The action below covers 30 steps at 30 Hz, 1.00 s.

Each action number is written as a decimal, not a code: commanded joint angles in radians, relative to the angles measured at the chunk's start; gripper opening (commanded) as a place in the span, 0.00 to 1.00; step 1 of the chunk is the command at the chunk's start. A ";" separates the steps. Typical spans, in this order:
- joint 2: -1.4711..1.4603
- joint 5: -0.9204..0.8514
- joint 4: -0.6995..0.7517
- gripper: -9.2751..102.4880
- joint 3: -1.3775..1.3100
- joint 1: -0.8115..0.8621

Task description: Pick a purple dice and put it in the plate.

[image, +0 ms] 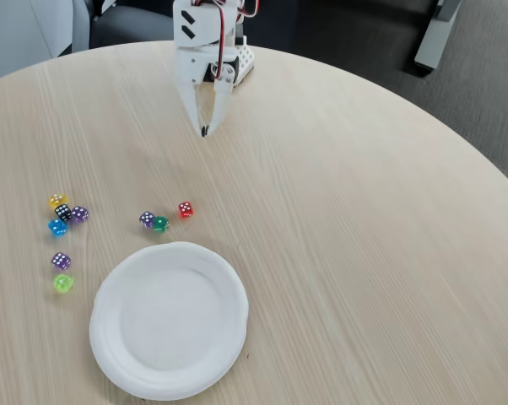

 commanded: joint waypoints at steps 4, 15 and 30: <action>-0.006 0.015 -0.012 0.09 -0.005 -0.009; -0.020 0.061 -0.025 0.09 -0.127 -0.011; -0.769 0.259 -0.457 0.08 -0.515 -0.011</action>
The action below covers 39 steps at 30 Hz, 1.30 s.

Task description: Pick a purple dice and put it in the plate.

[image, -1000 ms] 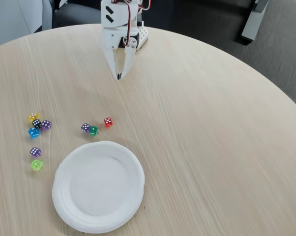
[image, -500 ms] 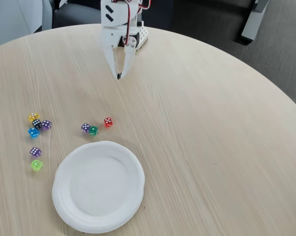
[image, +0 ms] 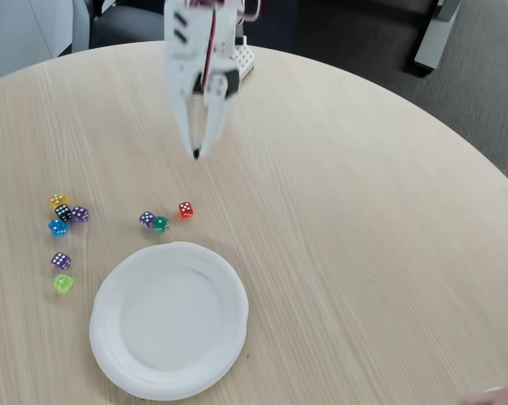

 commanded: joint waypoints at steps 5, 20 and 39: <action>-0.281 0.081 -0.115 0.09 -0.153 -0.011; -0.522 0.334 -0.135 0.09 -0.499 -0.012; -0.594 0.457 -0.120 0.08 -0.686 -0.239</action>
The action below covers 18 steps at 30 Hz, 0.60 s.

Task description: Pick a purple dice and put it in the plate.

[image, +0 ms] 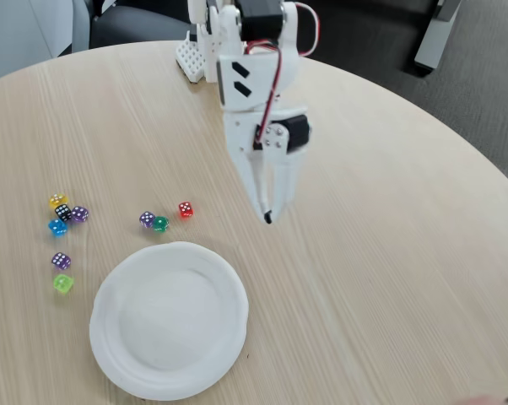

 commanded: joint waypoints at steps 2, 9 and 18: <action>0.003 -0.031 0.017 0.08 -0.003 0.021; 0.002 -0.075 0.133 0.08 0.081 0.291; 0.002 -0.201 0.133 0.09 0.087 0.557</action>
